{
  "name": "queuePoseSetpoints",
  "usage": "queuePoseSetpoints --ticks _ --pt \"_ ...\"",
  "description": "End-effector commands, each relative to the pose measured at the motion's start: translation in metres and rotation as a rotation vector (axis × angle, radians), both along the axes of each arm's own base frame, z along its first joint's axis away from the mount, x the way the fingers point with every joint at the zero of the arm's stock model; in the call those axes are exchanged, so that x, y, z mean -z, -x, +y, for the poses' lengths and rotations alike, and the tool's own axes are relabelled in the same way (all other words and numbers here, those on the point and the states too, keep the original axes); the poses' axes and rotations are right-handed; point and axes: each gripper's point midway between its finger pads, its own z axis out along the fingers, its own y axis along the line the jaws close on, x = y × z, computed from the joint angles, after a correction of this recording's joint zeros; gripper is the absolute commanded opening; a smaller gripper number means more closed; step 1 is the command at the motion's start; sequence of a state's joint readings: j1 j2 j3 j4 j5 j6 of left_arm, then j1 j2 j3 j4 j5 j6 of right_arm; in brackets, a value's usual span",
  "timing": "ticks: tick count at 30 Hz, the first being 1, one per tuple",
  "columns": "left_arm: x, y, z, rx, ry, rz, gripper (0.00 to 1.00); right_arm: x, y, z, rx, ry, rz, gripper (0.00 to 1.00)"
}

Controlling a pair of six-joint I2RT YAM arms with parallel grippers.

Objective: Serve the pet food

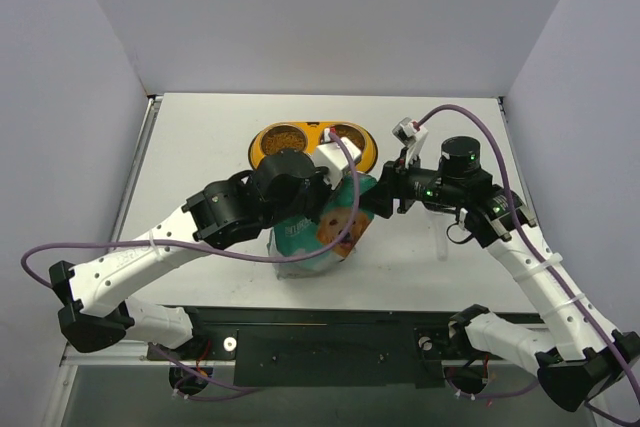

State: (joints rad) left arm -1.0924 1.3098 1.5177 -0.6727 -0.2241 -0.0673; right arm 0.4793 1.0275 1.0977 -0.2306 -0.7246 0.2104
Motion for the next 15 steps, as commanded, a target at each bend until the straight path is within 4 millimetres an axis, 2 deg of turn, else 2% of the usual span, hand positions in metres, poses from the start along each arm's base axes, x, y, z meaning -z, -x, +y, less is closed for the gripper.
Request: queuePoseSetpoints --ticks 1,4,6,7,9,10,12,15 --pt "-0.028 -0.018 0.027 -0.107 -0.039 -0.11 0.0 0.016 0.0 -0.028 0.105 0.083 0.076 0.54" --pt "-0.039 -0.021 0.035 -0.098 -0.052 -0.168 0.0 0.009 0.012 -0.018 0.02 0.041 0.109 0.57" --pt "-0.043 -0.02 0.038 -0.073 -0.03 -0.167 0.0 -0.005 0.011 -0.003 -0.033 -0.039 0.08 0.56" --pt "-0.046 -0.022 0.041 -0.073 -0.014 -0.168 0.0 -0.005 0.01 0.002 -0.037 -0.067 0.094 0.55" --pt "-0.054 -0.022 0.042 -0.044 0.047 -0.168 0.0 -0.019 0.009 0.015 -0.078 -0.132 0.047 0.5" --pt "-0.057 -0.019 0.039 -0.014 0.083 -0.157 0.0 -0.027 0.007 0.019 -0.099 -0.159 0.02 0.4" --pt "-0.066 -0.02 0.043 -0.017 0.157 -0.153 0.0 -0.037 0.004 0.025 -0.121 -0.181 0.017 0.3" --pt "-0.074 -0.022 0.05 -0.036 0.24 -0.133 0.0 -0.038 0.004 0.034 -0.156 -0.183 0.034 0.24"
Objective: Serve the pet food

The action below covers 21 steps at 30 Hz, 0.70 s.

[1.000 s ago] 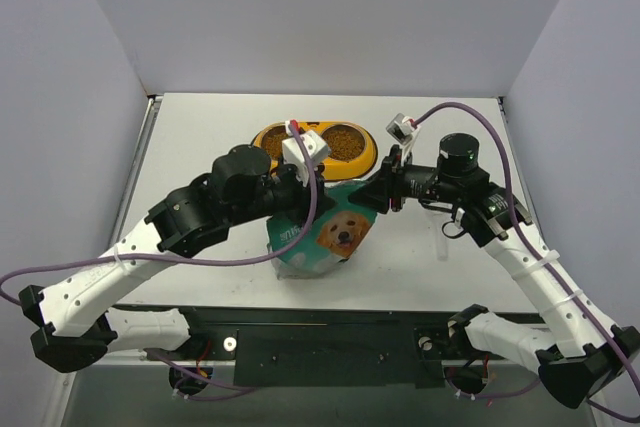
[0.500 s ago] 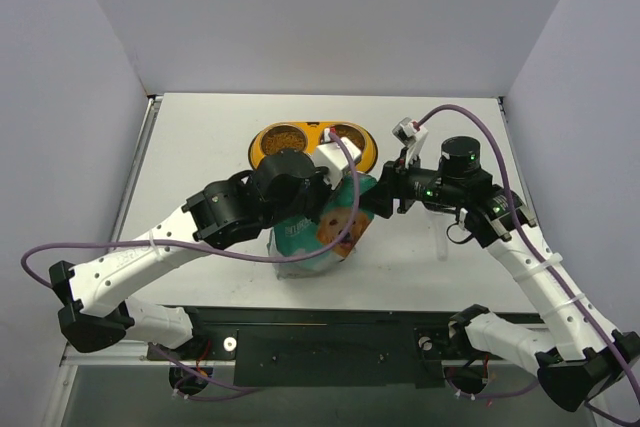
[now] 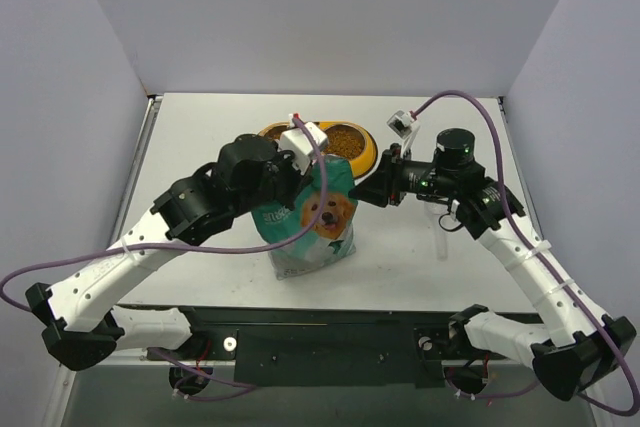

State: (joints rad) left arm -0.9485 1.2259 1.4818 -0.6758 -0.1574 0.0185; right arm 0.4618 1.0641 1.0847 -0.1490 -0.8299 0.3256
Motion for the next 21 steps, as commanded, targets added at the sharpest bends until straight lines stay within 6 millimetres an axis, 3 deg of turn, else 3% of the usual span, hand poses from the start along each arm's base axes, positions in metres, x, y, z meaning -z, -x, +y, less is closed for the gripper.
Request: queuePoseSetpoints --ticks 1,7,9,11,12,13,16,18,21 --pt "-0.064 0.006 0.007 0.024 0.25 -0.083 0.0 -0.032 0.001 0.026 -0.113 -0.097 -0.056 0.24" --pt "-0.064 0.013 0.004 0.048 0.301 -0.062 0.0 -0.041 -0.016 0.05 -0.102 -0.16 -0.061 0.23" --pt "-0.067 0.013 0.006 0.054 0.313 -0.062 0.0 -0.044 -0.024 0.052 -0.075 -0.168 -0.065 0.03" --pt "-0.069 0.015 0.008 0.068 0.307 -0.037 0.0 -0.046 -0.031 0.051 -0.05 -0.178 -0.055 0.0" --pt "-0.067 0.016 0.01 0.062 0.302 -0.015 0.05 -0.054 -0.037 0.051 -0.032 -0.206 -0.067 0.0" --pt "-0.065 0.011 0.015 0.036 0.289 0.004 0.22 -0.059 -0.043 0.049 -0.009 -0.238 -0.031 0.0" --pt "-0.057 0.002 0.025 -0.035 0.273 0.048 0.48 -0.088 -0.057 0.053 -0.01 -0.374 -0.009 0.0" --pt "-0.053 -0.006 0.031 -0.093 0.272 0.057 0.57 -0.101 -0.059 0.057 -0.038 -0.434 0.026 0.0" --pt "-0.05 -0.012 0.031 -0.116 0.261 0.076 0.58 -0.108 -0.058 0.06 -0.065 -0.466 0.058 0.0"
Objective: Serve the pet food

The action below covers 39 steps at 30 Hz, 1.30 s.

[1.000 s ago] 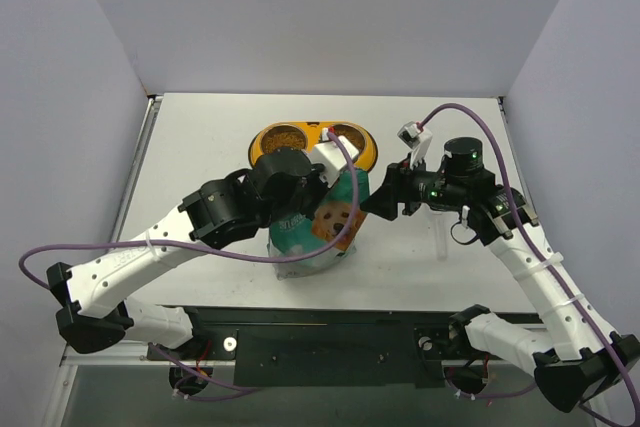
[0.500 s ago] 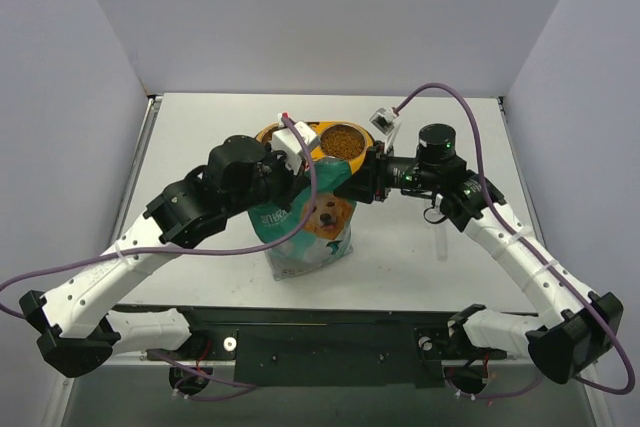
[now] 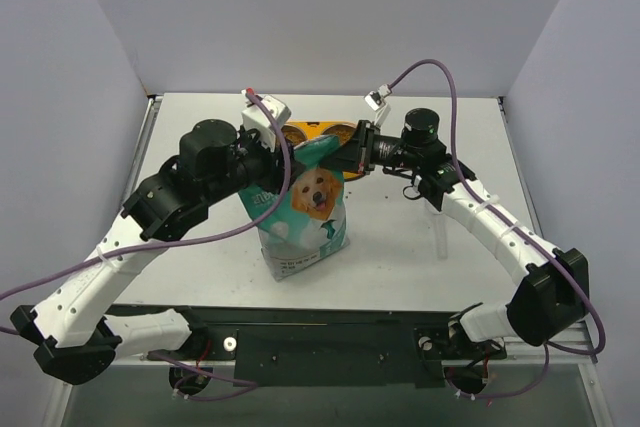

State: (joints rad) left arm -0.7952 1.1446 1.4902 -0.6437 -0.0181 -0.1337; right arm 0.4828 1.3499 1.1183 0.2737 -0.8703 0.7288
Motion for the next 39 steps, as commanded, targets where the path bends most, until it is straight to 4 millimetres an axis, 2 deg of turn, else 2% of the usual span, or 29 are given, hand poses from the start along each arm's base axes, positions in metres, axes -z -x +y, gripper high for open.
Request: queuePoseSetpoints --ticks 1,4,6,9,12,15,20,22,26,27,28,29,31,33,34,35,37,38,39 --pt "-0.014 -0.004 0.003 -0.038 0.032 0.019 0.58 -0.103 0.001 0.005 -0.045 -0.257 -0.171 0.0" --pt "-0.005 -0.011 0.0 -0.035 -0.024 0.029 0.58 -0.104 0.002 0.007 -0.056 -0.26 -0.165 0.0" --pt "-0.006 -0.016 0.0 -0.047 -0.037 0.017 0.57 -0.106 0.002 0.007 -0.058 -0.265 -0.163 0.0" --pt "-0.015 -0.021 -0.003 -0.047 -0.039 -0.004 0.5 -0.105 0.004 0.006 -0.056 -0.262 -0.176 0.0" --pt "-0.03 -0.026 0.0 -0.098 -0.015 0.002 0.49 -0.102 0.006 0.007 -0.066 -0.251 -0.172 0.0" --pt "-0.042 -0.029 0.002 -0.138 -0.01 0.046 0.57 -0.096 0.006 0.007 -0.064 -0.221 -0.175 0.0" --pt "-0.042 -0.029 -0.003 -0.114 -0.021 0.09 0.58 -0.093 0.005 0.009 -0.066 -0.208 -0.17 0.0" --pt "-0.038 -0.028 -0.008 -0.093 -0.027 0.107 0.59 -0.093 0.004 0.009 -0.063 -0.208 -0.169 0.0" --pt "-0.014 -0.031 -0.011 -0.099 -0.06 0.159 0.62 -0.094 0.005 0.009 -0.065 -0.212 -0.171 0.0" --pt "-0.015 -0.031 -0.011 -0.1 -0.05 0.156 0.63 -0.094 0.005 0.009 -0.063 -0.212 -0.17 0.0" --pt "-0.004 -0.031 -0.012 -0.099 -0.065 0.17 0.63 -0.095 0.005 0.009 -0.062 -0.212 -0.173 0.0" --pt "-0.008 -0.032 -0.014 -0.094 -0.047 0.153 0.63 -0.095 0.004 0.008 -0.054 -0.212 -0.173 0.0" --pt "-0.001 -0.031 -0.016 -0.092 -0.048 0.156 0.63 -0.095 0.003 0.008 -0.046 -0.215 -0.168 0.0" --pt "0.01 -0.029 -0.017 -0.11 -0.078 0.155 0.63 -0.098 0.002 0.009 -0.045 -0.224 -0.162 0.0" --pt "0.015 -0.021 -0.022 -0.097 -0.093 0.147 0.62 -0.099 0.002 0.009 -0.043 -0.231 -0.152 0.0" --pt "0.018 -0.023 -0.02 -0.124 -0.118 0.122 0.59 -0.1 0.001 0.009 -0.042 -0.236 -0.155 0.0" --pt "0.026 -0.012 -0.028 -0.113 -0.138 0.097 0.54 -0.1 0.001 0.008 -0.029 -0.237 -0.154 0.0" --pt "0.021 -0.011 -0.027 -0.124 -0.117 0.081 0.52 -0.1 0.001 0.007 -0.022 -0.236 -0.155 0.0" --pt "0.023 -0.01 -0.027 -0.127 -0.117 0.082 0.45 -0.097 0.0 0.007 -0.014 -0.228 -0.146 0.0"
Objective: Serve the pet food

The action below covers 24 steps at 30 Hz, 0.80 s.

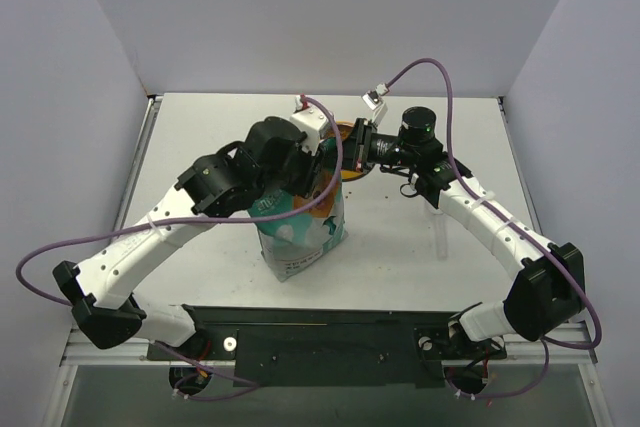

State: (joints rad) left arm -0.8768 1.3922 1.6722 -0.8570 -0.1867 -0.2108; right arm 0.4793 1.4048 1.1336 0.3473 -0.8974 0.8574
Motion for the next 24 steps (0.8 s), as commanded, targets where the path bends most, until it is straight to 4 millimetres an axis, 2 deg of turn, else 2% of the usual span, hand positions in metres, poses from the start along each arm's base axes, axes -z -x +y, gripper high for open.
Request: queuePoseSetpoints --ticks 1,5,8,10,14,15,16,17,18,19,22,24 --pt "-0.033 0.007 0.002 -0.046 0.087 -0.12 0.4 -0.092 0.006 -0.002 0.013 -0.163 -0.235 0.0" --pt "-0.033 0.005 0.014 -0.084 0.065 -0.152 0.21 -0.092 0.008 -0.004 0.024 -0.162 -0.218 0.0" --pt "-0.034 0.005 0.015 -0.067 0.053 -0.166 0.0 -0.095 0.015 -0.009 0.042 -0.159 -0.23 0.0" --pt "-0.041 0.008 0.01 -0.035 0.072 -0.167 0.0 -0.09 0.023 -0.016 0.064 -0.12 -0.248 0.0" --pt "-0.061 0.024 -0.021 0.125 0.185 -0.142 0.0 -0.08 0.039 -0.032 0.091 -0.043 -0.246 0.0" --pt "-0.066 0.038 -0.034 0.225 0.232 -0.116 0.0 -0.073 0.043 -0.035 0.092 -0.019 -0.23 0.0" --pt "-0.079 0.044 -0.043 0.287 0.284 -0.132 0.0 -0.078 0.05 -0.039 0.094 -0.014 -0.265 0.0" --pt "-0.087 0.061 -0.053 0.393 0.329 -0.117 0.0 -0.072 0.055 -0.042 0.097 0.005 -0.25 0.0" --pt "-0.094 0.065 -0.059 0.434 0.368 -0.138 0.0 -0.074 0.061 -0.045 0.096 0.01 -0.271 0.0" --pt "-0.097 0.073 -0.063 0.492 0.393 -0.134 0.0 -0.071 0.067 -0.049 0.091 0.017 -0.275 0.0" --pt "-0.087 0.064 -0.061 0.523 0.402 -0.109 0.0 -0.058 0.084 -0.052 0.008 0.072 -0.328 0.0" --pt "-0.08 0.057 -0.057 0.53 0.39 -0.096 0.0 -0.045 0.084 -0.06 -0.015 0.135 -0.347 0.18"
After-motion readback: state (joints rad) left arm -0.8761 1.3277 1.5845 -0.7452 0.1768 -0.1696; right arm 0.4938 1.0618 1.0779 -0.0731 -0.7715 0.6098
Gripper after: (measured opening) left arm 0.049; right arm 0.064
